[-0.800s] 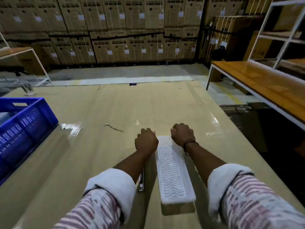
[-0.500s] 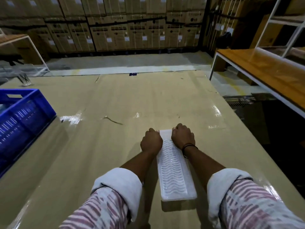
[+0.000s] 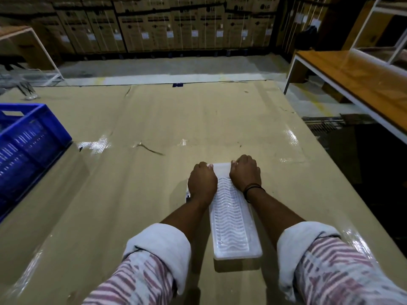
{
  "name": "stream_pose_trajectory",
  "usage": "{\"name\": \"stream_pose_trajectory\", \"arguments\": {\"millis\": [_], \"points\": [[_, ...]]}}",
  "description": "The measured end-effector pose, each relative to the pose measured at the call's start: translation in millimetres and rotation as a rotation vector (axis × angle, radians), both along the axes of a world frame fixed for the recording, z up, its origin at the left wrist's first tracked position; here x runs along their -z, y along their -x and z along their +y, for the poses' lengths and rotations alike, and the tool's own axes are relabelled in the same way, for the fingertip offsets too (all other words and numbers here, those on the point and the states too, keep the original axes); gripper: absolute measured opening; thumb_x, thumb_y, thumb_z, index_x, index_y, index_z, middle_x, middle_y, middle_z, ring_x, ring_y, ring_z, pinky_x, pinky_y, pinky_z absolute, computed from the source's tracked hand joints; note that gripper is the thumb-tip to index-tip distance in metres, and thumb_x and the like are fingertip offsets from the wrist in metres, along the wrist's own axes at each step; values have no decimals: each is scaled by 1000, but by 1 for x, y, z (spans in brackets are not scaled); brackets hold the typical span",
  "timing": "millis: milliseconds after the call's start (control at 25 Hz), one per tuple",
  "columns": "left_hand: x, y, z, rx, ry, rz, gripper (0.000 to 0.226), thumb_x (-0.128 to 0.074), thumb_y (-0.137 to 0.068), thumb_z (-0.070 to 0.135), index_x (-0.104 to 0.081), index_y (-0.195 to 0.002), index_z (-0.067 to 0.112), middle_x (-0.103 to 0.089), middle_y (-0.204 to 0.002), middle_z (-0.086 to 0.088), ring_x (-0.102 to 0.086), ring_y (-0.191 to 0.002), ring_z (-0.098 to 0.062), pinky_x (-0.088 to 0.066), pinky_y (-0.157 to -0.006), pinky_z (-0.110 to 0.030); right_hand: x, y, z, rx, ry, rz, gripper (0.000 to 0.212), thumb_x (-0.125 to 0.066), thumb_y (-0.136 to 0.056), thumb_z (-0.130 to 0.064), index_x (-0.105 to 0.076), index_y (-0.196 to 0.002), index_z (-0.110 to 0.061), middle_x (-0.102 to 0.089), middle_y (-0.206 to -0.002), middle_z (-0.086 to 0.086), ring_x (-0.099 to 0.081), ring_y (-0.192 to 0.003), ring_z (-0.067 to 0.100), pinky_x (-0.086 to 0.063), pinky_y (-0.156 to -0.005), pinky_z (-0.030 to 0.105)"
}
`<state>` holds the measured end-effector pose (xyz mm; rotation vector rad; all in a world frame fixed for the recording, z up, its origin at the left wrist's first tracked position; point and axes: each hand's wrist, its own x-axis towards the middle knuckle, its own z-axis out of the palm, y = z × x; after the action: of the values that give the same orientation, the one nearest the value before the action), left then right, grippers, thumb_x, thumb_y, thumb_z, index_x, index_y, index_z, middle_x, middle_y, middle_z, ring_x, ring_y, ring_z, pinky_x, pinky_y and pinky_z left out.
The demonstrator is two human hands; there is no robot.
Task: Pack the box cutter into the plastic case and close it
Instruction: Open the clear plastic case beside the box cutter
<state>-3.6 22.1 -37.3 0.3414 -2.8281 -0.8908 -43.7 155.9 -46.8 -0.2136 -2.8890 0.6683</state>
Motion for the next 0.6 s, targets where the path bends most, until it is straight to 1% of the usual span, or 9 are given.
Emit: {"name": "stream_pose_trajectory", "arguments": {"millis": [280, 480, 600], "points": [[0, -1, -1, -11, -124, 12, 40, -39, -108, 31, -66, -121, 4, -71, -122, -15, -67, -110, -32, -51, -88, -37, 2, 1, -1, 3, 13, 0, 32, -44, -99, -27, -57, -114, -3, -59, -120, 20, -54, -115, 38, -44, -96, 49], [-1, -2, -2, -16, -210, 15, 39, -41, -108, 32, -65, -121, 5, -71, -124, -15, -67, -113, -32, -50, -89, -36, 1, -2, -3, -14, -17, 129, 27, -45, -98, -26, -57, -111, -5, -59, -114, 18, -57, -106, 37, -45, -91, 48], [0, -3, -2, -4, -221, 30, 38, -42, -108, 32, -66, -121, 6, -71, -124, -13, -67, -113, -31, -51, -91, -37, 2, -2, -3, -4, -32, 111, 28, -45, -99, -27, -56, -111, -5, -59, -114, 18, -57, -106, 37, -46, -90, 48]]}}
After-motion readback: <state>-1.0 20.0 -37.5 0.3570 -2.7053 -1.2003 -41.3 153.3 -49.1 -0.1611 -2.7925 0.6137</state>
